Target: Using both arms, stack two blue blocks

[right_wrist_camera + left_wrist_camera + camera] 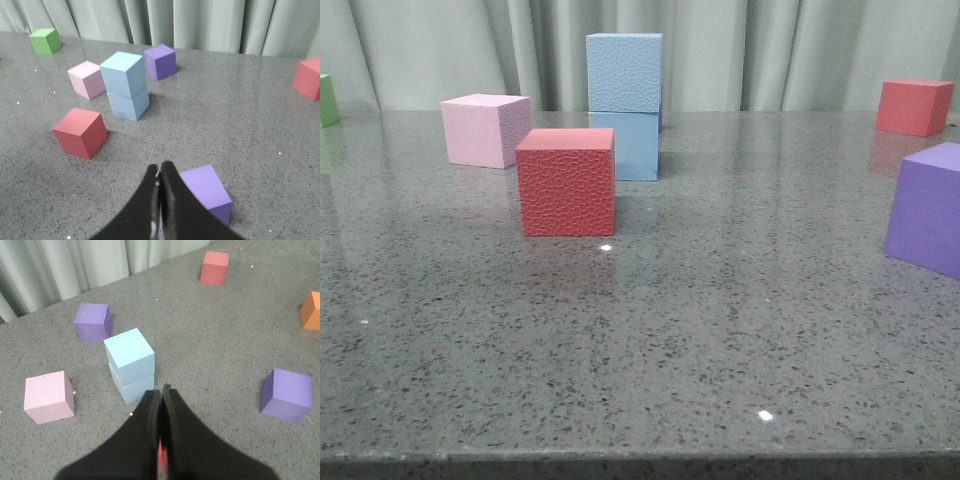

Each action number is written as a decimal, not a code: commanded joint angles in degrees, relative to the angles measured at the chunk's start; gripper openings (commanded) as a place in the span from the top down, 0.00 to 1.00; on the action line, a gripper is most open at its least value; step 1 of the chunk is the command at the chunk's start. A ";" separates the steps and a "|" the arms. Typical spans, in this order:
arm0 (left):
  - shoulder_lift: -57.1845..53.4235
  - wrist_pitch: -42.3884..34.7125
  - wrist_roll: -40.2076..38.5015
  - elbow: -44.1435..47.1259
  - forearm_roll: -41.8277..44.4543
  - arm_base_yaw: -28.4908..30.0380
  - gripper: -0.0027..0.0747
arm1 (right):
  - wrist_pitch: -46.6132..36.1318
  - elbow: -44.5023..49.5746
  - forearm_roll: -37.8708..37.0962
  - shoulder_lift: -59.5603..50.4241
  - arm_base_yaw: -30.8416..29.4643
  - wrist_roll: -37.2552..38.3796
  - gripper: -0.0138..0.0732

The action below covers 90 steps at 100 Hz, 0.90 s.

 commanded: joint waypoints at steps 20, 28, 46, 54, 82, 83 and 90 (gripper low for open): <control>-15.80 -16.39 -0.41 20.23 0.57 -0.47 0.99 | -7.06 2.23 -1.88 -4.79 -0.05 -0.57 0.97; -19.79 -20.20 -0.41 26.66 0.57 -0.47 0.99 | -8.84 4.20 -2.07 -7.04 -0.05 -0.57 0.97; -27.87 -24.36 -0.41 37.40 0.57 -0.47 0.99 | -11.89 9.37 -2.62 -12.50 -0.05 -0.57 0.97; -30.71 -26.18 -0.41 41.81 0.44 -0.47 0.99 | -11.95 11.62 -2.64 -14.43 -0.05 -0.57 0.97; -37.61 -29.34 -0.41 51.58 -0.11 -0.47 0.99 | -12.27 15.38 -2.65 -16.99 -0.05 -0.57 0.97; -37.70 -29.34 -0.41 51.63 -0.27 -0.47 0.99 | -12.27 15.38 -2.65 -16.99 -0.05 -0.57 0.97; -37.70 -29.34 -0.41 51.87 -0.96 -0.47 0.99 | -12.35 15.39 -2.65 -16.99 -0.05 -0.57 0.97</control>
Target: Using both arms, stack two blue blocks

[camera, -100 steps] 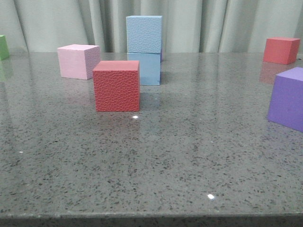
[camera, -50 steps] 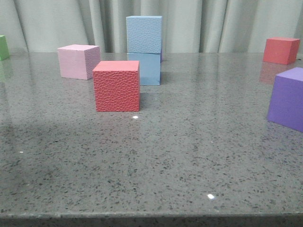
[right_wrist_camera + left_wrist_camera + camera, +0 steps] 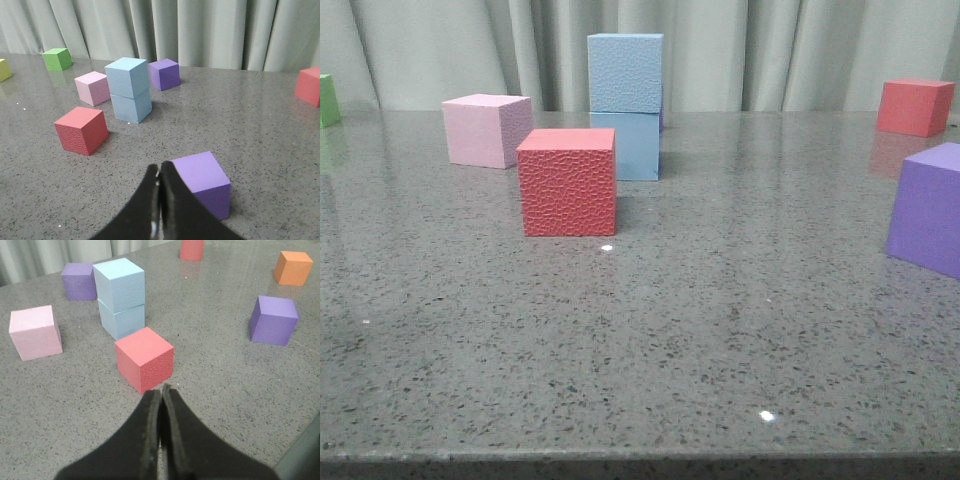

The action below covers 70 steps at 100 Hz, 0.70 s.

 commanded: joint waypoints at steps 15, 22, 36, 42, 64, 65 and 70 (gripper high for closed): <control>0.40 -5.16 -0.41 -1.05 -0.49 -0.47 0.99 | -5.24 -1.17 -1.44 0.77 -0.05 -0.39 0.97; 0.40 -5.16 -0.41 -1.05 -0.49 -0.47 0.99 | -5.28 -1.17 -1.44 0.77 -0.05 -0.39 0.97; 0.40 -5.16 -0.41 -1.05 -0.49 -0.47 0.99 | -5.28 -1.17 -1.44 0.77 -0.05 -0.39 0.97; 0.40 -5.16 -0.41 -1.05 -0.49 -0.47 0.99 | -5.28 -1.17 -1.44 0.77 -0.05 -0.39 0.97; 0.40 -4.51 -0.41 -1.05 0.00 -0.37 0.99 | -5.28 -1.17 -1.44 0.77 -0.05 -0.39 0.97; 0.40 -4.39 -0.41 -1.05 0.07 -0.37 0.99 | -5.28 -1.17 -1.44 0.77 -0.05 -0.39 0.97; 0.24 -4.02 -0.41 -1.05 0.05 -0.11 0.99 | -5.28 -1.17 -1.44 0.77 -0.05 -0.39 0.97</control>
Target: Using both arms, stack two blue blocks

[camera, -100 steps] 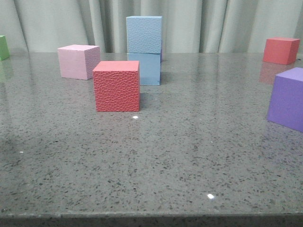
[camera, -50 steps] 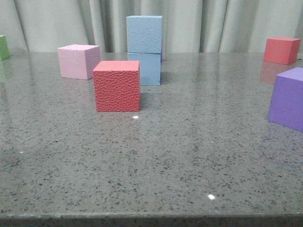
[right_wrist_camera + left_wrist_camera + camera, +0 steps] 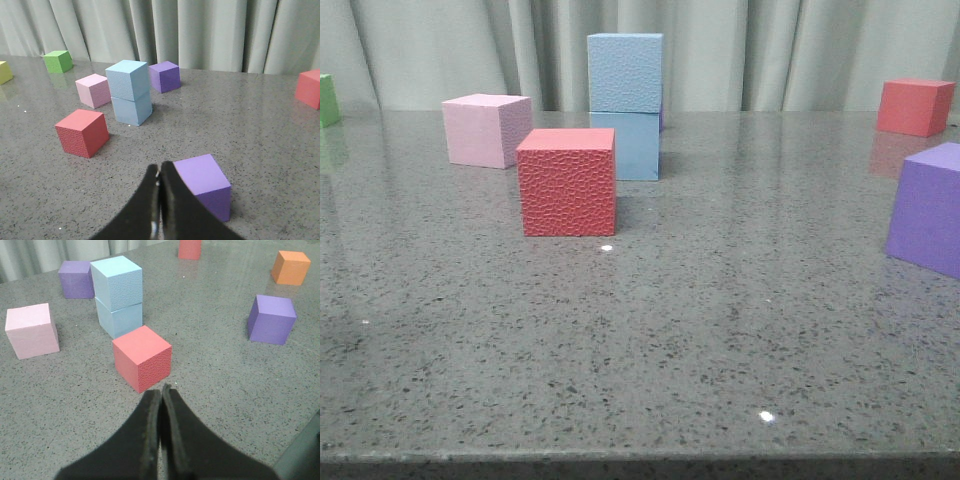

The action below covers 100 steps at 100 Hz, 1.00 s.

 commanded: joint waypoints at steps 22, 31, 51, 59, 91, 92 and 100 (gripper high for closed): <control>-2.64 -6.01 1.03 1.44 1.47 4.84 0.99 | -4.81 -1.17 -1.44 0.77 -0.05 -0.39 0.97; -4.44 -9.12 4.70 4.08 1.26 8.81 0.99 | -4.81 -1.17 -1.44 0.77 -0.05 -0.39 0.97; -11.48 -20.89 9.60 12.05 -1.37 19.04 0.99 | -4.81 -1.17 -1.44 0.77 -0.05 -0.39 0.97; -14.51 -23.08 12.46 15.32 -3.88 23.99 0.99 | -4.81 -1.17 -1.44 0.77 -0.05 -0.39 0.97; -25.96 -27.49 13.86 25.70 -7.74 39.61 0.99 | -4.81 -1.17 -1.44 0.77 -0.05 -0.39 0.97; -26.17 -27.85 13.86 26.18 -7.74 40.14 0.99 | -4.81 -1.17 -1.44 0.77 -0.05 -0.39 0.97; -28.45 -29.26 13.86 28.70 -7.85 42.63 0.99 | -4.81 -1.17 -1.44 0.77 -0.05 -0.39 0.97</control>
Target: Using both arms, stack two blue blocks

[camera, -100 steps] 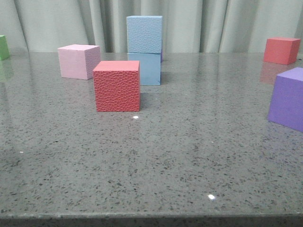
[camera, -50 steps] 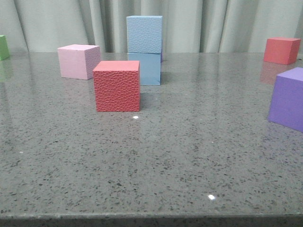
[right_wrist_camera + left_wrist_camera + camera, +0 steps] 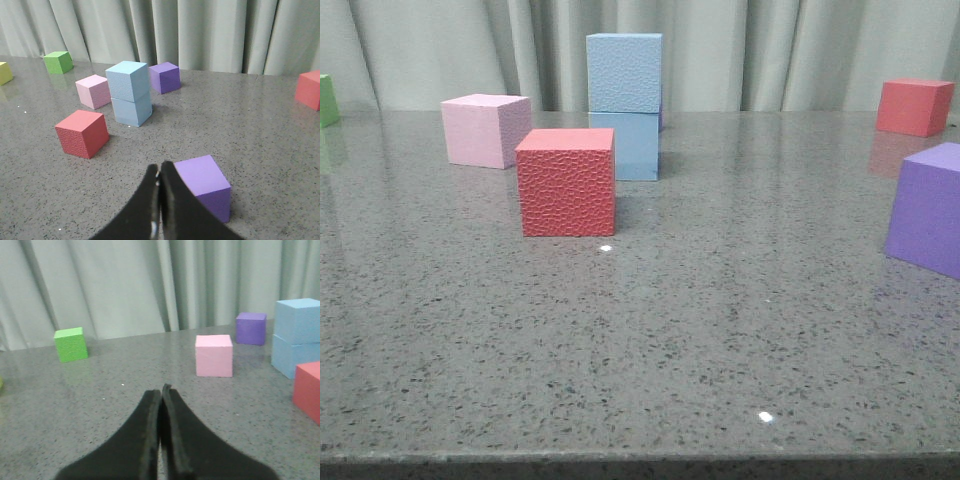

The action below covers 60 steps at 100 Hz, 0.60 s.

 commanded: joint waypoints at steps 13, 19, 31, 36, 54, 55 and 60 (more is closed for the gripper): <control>-4.30 -7.92 0.28 5.03 -3.07 5.26 0.99 | -4.70 -1.17 -1.42 0.77 -0.05 -0.39 0.97; -5.49 -8.03 0.28 6.71 -3.07 6.05 0.99 | -4.70 -1.17 -1.42 0.77 -0.05 -0.39 0.97; -7.47 -9.14 0.28 10.34 -4.46 7.12 0.99 | -4.70 -1.17 -1.42 0.77 -0.05 -0.39 0.97; -7.47 -7.69 0.28 10.66 -4.89 7.47 0.99 | -4.70 -1.17 -1.42 0.77 -0.05 -0.39 0.97; -7.47 -7.85 0.28 10.76 -4.67 7.47 0.99 | -4.74 -1.17 -1.42 0.77 -0.05 -0.39 0.97; -7.47 -7.85 0.28 10.76 -4.67 7.47 0.99 | -4.74 -1.17 -1.42 0.77 -0.05 -0.39 0.97; -7.36 -8.62 0.28 10.76 -4.67 7.47 0.99 | -4.74 -1.17 -1.42 0.77 -0.05 -0.39 0.97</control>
